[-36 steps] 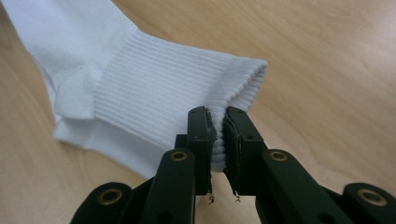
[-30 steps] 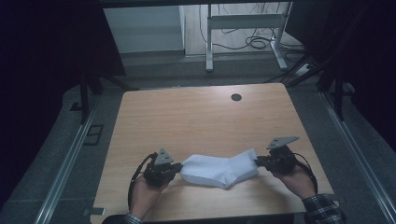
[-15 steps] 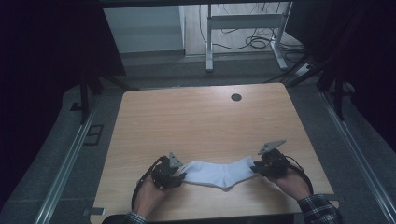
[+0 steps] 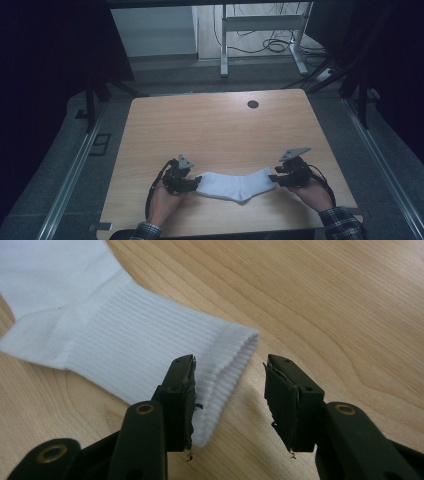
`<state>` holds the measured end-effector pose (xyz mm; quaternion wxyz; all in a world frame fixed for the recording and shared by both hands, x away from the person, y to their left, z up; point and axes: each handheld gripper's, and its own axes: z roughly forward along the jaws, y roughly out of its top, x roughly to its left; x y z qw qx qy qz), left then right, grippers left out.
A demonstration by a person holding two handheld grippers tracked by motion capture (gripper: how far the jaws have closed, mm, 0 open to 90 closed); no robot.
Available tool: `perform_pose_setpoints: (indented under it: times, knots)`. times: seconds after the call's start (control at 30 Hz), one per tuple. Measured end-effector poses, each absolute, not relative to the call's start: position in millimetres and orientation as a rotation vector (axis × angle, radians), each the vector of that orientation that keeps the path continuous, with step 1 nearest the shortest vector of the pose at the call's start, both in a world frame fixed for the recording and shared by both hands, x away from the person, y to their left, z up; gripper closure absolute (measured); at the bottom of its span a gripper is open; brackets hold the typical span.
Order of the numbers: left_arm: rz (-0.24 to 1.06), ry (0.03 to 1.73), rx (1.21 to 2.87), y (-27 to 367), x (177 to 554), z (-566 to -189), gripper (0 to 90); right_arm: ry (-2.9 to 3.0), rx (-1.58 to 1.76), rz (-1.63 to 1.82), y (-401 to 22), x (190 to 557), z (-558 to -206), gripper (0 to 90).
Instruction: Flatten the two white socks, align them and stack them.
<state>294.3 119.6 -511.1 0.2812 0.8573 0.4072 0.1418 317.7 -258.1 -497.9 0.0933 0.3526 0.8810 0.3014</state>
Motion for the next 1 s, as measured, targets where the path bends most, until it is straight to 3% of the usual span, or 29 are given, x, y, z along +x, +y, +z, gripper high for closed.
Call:
perform_pose_setpoints:
  times: [0.23,0.43,0.63,0.83,1.0]
  knots:
    - [0.418,1.081,2.367,110,294,-519,41.4,2.641,1.051,0.87,-256,319,-504,53.5]
    - [0.372,1.082,2.308,116,293,-514,41.9,2.636,1.057,0.876,-257,320,-503,51.4]
    - [0.289,1.108,2.31,119,296,-520,48.8,2.683,1.072,0.853,-255,322,-512,49.8]
    - [0.177,1.09,2.289,119,297,-522,72.2,2.739,1.121,0.878,-252,323,-515,70.2]
    - [0.195,1.081,2.288,118,298,-518,81.3,2.729,1.111,0.856,-249,322,-512,76.5]
